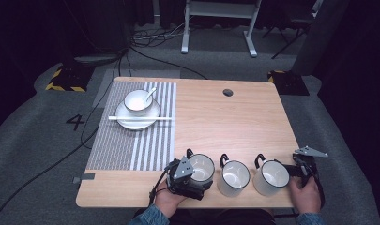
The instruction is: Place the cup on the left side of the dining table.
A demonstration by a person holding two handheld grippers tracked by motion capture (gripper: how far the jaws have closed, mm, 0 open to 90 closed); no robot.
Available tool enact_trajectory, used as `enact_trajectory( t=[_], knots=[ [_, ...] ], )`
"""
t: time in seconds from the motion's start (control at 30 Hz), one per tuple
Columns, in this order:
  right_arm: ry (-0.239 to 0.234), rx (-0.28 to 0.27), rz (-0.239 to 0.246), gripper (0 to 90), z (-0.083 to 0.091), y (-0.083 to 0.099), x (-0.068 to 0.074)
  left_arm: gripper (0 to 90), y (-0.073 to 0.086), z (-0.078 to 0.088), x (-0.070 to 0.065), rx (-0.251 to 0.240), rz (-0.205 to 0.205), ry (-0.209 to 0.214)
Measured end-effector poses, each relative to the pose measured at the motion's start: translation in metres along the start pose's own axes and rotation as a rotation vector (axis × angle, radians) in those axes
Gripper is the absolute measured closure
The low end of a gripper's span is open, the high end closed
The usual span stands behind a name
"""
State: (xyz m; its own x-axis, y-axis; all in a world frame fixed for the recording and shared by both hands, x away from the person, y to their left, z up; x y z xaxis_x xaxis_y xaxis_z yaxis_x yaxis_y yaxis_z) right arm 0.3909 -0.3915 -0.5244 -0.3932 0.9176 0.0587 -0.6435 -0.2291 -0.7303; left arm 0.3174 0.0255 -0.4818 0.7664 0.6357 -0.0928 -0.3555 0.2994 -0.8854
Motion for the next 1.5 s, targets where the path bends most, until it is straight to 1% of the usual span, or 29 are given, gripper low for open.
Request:
enact_trajectory(
  t=[0.03,0.07,0.1,0.17,0.2,0.23,0.3,0.33,0.4,0.5,0.53,0.6,0.63,0.67,0.7,0.73,0.77,0.83,0.87,0.9,0.97,1.0,1.1,1.2,1.27,1.3,1.37,1.4,1.5],
  knots=[
    [0.001,0.001,-0.002,10.2,0.000,0.000,0.000,2.9,-0.003,0.002,0.002,-0.019,0.016,-0.006],
    [0.001,0.001,0.000,10.1,0.000,0.000,0.000,2.9,-0.006,0.005,0.003,-0.022,0.031,-0.014],
    [0.001,0.001,0.000,10.1,0.000,0.000,0.000,2.8,-0.006,0.005,0.003,-0.022,0.031,-0.014],
    [0.001,0.001,-0.002,10.2,0.000,0.000,0.000,2.8,-0.012,0.010,0.007,-0.040,0.024,-0.041],
    [0.000,0.000,0.000,10.2,0.000,0.000,0.000,2.8,-0.013,0.011,0.008,-0.046,0.019,-0.044],
    [0.001,0.001,-0.002,10.1,0.000,0.000,0.000,2.9,-0.016,0.013,0.009,-0.045,0.030,-0.046],
    [0.001,0.001,-0.002,10.2,0.000,0.000,0.000,2.8,-0.023,0.019,0.014,-0.056,0.034,-0.067],
    [0.001,0.001,-0.002,10.2,0.000,0.000,0.000,2.8,-0.025,0.021,0.016,-0.060,0.022,-0.081],
    [0.001,0.000,0.000,10.1,0.000,0.000,0.000,2.8,-0.029,0.025,0.019,-0.066,0.018,-0.101],
    [0.001,0.001,-0.001,10.1,0.000,0.000,0.000,2.8,-0.032,0.029,0.021,-0.067,0.028,-0.110],
    [0.001,0.001,-0.002,10.2,0.000,0.000,0.000,2.8,-0.034,0.032,0.023,-0.080,0.025,-0.121],
    [0.001,0.001,-0.002,10.1,0.000,0.000,0.000,2.8,-0.037,0.038,0.029,-0.087,0.039,-0.137],
    [0.001,0.001,-0.002,10.1,0.000,0.000,0.000,2.8,-0.037,0.038,0.029,-0.087,0.039,-0.137],
    [0.001,0.000,0.000,10.1,0.000,0.000,0.000,2.8,-0.039,0.042,0.033,-0.088,0.040,-0.155],
    [0.001,0.001,-0.002,10.2,0.000,0.000,0.000,2.8,-0.039,0.043,0.034,-0.087,0.051,-0.159],
    [0.001,0.001,0.000,10.2,0.000,0.000,0.000,2.8,-0.039,0.043,0.034,-0.087,0.051,-0.159],
    [0.001,0.001,-0.002,10.2,0.000,0.000,0.000,2.8,-0.039,0.046,0.039,-0.082,0.056,-0.174],
    [0.000,0.000,0.001,10.2,0.000,0.000,0.000,2.8,-0.039,0.046,0.041,-0.090,0.059,-0.182],
    [0.001,0.000,0.000,10.2,0.000,0.000,0.000,2.8,-0.039,0.048,0.044,-0.090,0.057,-0.200],
    [0.001,0.000,-0.001,10.1,0.000,0.000,0.000,2.8,-0.038,0.051,0.048,-0.088,0.067,-0.213],
    [0.000,0.000,0.002,10.1,0.000,0.000,0.000,2.8,-0.038,0.054,0.050,-0.088,0.070,-0.223],
    [0.001,0.000,0.000,10.1,0.000,0.000,0.000,2.8,-0.039,0.059,0.056,-0.092,0.068,-0.251],
    [0.001,0.001,-0.002,10.2,0.000,0.000,0.000,2.8,-0.039,0.063,0.061,-0.095,0.087,-0.269],
    [0.001,0.001,-0.002,10.2,0.000,0.000,0.000,2.8,-0.039,0.072,0.072,-0.093,0.087,-0.309],
    [0.001,0.001,-0.002,10.2,0.000,0.000,0.000,2.8,-0.036,0.079,0.082,-0.083,0.090,-0.347],
    [0.000,0.000,0.001,10.2,0.000,0.000,0.000,2.8,-0.036,0.079,0.082,-0.083,0.090,-0.347],
    [0.001,0.001,0.000,10.1,0.000,0.000,0.000,2.8,-0.034,0.086,0.091,-0.081,0.111,-0.382],
    [0.001,0.001,-0.003,10.2,0.000,0.000,0.000,2.8,-0.034,0.086,0.091,-0.081,0.111,-0.382],
    [0.001,0.000,-0.001,10.2,0.000,0.000,0.000,2.8,-0.031,0.095,0.103,-0.081,0.129,-0.410]
  ],
)
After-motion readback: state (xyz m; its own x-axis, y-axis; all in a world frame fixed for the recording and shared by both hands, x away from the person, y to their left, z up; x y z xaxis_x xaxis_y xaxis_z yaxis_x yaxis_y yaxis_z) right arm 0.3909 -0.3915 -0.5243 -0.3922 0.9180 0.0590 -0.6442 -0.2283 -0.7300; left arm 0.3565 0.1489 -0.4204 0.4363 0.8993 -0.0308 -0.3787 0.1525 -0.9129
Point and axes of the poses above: each handheld gripper's, and its own axes: z roughly backward along the jaws, y roughly out of its underside, x roughly to its left, the point moved 3 cm from there along -z, roughly forward along the jaws, and after that the axes turned 6 degrees about -y, right-handed, at the moved point
